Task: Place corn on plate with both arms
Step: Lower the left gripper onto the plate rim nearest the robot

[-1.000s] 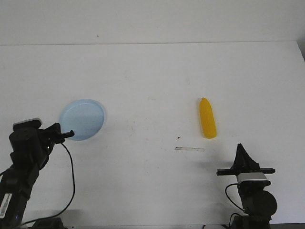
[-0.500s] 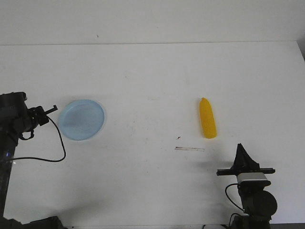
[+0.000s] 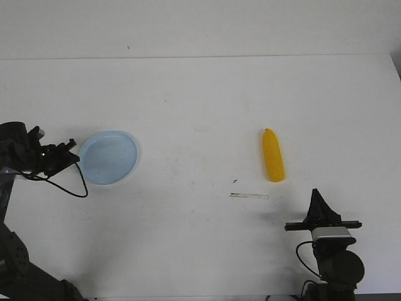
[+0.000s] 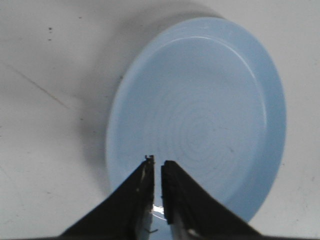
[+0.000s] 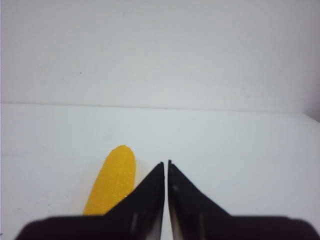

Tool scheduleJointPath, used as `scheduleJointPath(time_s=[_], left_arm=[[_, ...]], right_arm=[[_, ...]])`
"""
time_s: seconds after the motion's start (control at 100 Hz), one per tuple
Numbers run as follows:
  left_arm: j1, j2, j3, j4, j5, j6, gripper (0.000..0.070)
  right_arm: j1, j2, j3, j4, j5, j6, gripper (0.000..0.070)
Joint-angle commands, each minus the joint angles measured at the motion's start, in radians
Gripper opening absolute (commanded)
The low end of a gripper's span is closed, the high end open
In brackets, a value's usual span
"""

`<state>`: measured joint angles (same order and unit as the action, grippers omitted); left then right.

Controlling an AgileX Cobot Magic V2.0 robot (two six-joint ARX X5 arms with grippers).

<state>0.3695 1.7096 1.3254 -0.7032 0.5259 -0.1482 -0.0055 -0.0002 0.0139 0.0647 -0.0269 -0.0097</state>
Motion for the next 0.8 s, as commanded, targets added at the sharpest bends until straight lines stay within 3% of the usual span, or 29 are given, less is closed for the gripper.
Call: scheduleJointPath(time_s=[0.0, 0.24, 0.79], left_arm=[[0.007, 0.032, 0.018, 0.0, 0.006, 0.013, 0.0242], [0.019, 0.072, 0.018, 0.014, 0.005, 0.024, 0.0295], [-0.021, 0.147, 0.013, 0.024, -0.021, 0.024, 0.0292]], right_arm=[[0.002, 0.002, -0.001, 0.01, 0.001, 0.012, 0.0009], [0.002, 0.002, -0.001, 0.01, 0.001, 0.012, 0.0009], [0.002, 0.002, -0.001, 0.01, 0.001, 0.012, 0.0009]])
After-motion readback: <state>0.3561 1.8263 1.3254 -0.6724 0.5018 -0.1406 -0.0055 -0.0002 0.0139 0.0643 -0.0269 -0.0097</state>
